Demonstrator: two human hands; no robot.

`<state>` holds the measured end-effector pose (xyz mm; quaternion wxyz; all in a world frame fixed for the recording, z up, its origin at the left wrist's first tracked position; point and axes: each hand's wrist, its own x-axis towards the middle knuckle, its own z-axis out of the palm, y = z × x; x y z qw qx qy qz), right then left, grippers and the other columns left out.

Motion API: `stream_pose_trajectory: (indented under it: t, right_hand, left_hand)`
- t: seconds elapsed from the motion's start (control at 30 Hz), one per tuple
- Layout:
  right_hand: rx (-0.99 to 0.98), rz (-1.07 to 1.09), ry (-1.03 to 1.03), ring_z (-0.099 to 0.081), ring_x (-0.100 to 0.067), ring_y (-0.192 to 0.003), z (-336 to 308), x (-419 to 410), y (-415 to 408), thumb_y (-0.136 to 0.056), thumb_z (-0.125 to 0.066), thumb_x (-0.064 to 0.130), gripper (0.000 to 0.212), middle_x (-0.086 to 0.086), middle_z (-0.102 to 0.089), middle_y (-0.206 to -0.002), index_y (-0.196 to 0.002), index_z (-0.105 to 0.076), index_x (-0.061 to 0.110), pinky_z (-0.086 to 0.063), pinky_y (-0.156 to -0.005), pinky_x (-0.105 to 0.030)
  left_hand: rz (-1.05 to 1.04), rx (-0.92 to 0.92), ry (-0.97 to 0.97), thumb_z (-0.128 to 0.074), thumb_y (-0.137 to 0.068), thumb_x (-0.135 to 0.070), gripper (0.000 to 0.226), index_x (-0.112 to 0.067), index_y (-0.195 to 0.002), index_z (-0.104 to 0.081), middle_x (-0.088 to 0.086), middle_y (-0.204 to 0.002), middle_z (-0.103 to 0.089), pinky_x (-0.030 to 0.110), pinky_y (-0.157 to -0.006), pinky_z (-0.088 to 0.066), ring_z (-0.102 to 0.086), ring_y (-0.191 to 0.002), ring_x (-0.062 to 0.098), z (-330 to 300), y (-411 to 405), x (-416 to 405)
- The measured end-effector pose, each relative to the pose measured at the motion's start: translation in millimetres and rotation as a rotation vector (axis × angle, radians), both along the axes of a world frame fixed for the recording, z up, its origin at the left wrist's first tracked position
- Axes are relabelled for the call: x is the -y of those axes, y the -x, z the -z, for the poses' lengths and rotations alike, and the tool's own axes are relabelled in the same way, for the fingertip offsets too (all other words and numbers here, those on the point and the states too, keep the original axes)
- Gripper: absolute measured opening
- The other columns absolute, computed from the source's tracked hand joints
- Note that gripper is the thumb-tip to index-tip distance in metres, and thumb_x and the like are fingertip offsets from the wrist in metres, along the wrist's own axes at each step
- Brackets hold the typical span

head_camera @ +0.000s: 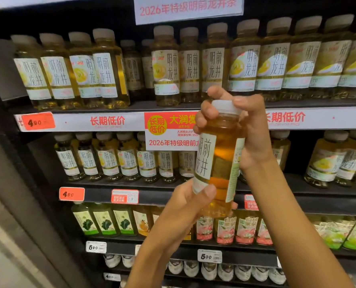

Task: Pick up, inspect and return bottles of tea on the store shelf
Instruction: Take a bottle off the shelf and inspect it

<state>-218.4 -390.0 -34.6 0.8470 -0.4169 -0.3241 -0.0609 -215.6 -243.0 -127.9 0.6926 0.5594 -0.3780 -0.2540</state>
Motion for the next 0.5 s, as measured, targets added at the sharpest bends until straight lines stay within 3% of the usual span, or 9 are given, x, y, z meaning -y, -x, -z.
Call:
stream_pose_trajectory:
  t: [0.07,0.17,0.23,0.27,0.37,0.5]
  right_hand:
    - [-0.028,0.062,0.020,-0.064,-0.023,-0.083,3,3,-1,-0.068,-0.073,0.025,0.037,-0.008,-0.066,-0.079,-0.099,-0.062,0.007,-0.052,-0.082,-0.035]
    - [-0.100,0.454,0.238,-0.064,-0.025,-0.100,8,8,1,-0.084,-0.059,0.029,0.027,-0.011,-0.070,-0.101,-0.106,-0.065,0.014,-0.048,-0.091,-0.043]
    - [-0.093,0.598,0.395,-0.064,-0.021,-0.105,11,5,4,-0.089,-0.055,0.032,0.029,-0.009,-0.069,-0.115,-0.115,-0.062,0.020,-0.050,-0.090,-0.040]
    - [-0.076,0.614,0.443,-0.065,-0.019,-0.107,12,1,5,-0.090,-0.056,0.032,0.031,-0.006,-0.069,-0.116,-0.118,-0.060,0.022,-0.051,-0.091,-0.037]
    - [-0.055,0.661,0.498,-0.067,-0.016,-0.105,13,-9,5,-0.090,-0.058,0.030,0.028,-0.002,-0.072,-0.107,-0.118,-0.060,0.026,-0.052,-0.092,-0.034]
    - [-0.024,0.627,0.432,-0.068,-0.013,-0.092,10,-10,5,-0.094,-0.054,0.023,0.023,-0.002,-0.073,-0.095,-0.115,-0.063,0.021,-0.053,-0.080,-0.028]
  left_hand:
    - [-0.083,0.016,-0.009,-0.073,-0.063,-0.066,0.063,-0.026,-0.112,-0.064,0.004,-0.104,-0.074,0.024,-0.079,-0.055,-0.071,-0.094,0.019,2,2,3]
    - [-0.240,-0.009,-0.014,-0.075,-0.053,-0.061,0.061,-0.036,-0.106,-0.057,-0.016,-0.100,-0.073,0.007,-0.069,-0.050,-0.068,-0.094,0.001,0,5,7]
    - [-0.350,-0.016,-0.006,-0.082,-0.049,-0.059,0.062,-0.039,-0.100,-0.053,-0.025,-0.092,-0.071,0.001,-0.061,-0.045,-0.064,-0.086,-0.013,-2,4,8]
    - [-0.403,0.004,-0.016,-0.084,-0.049,-0.055,0.061,-0.038,-0.097,-0.051,-0.021,-0.089,-0.071,0.001,-0.058,-0.045,-0.063,-0.081,-0.015,-1,2,9]
    - [-0.458,0.036,-0.043,-0.078,-0.056,-0.045,0.054,-0.033,-0.100,-0.050,-0.014,-0.093,-0.068,0.002,-0.056,-0.045,-0.062,-0.078,-0.014,2,0,9]
    - [-0.289,0.022,-0.042,-0.073,-0.064,-0.061,0.052,-0.043,-0.110,-0.055,-0.027,-0.107,-0.068,0.005,-0.074,-0.048,-0.061,-0.101,-0.011,8,0,4]
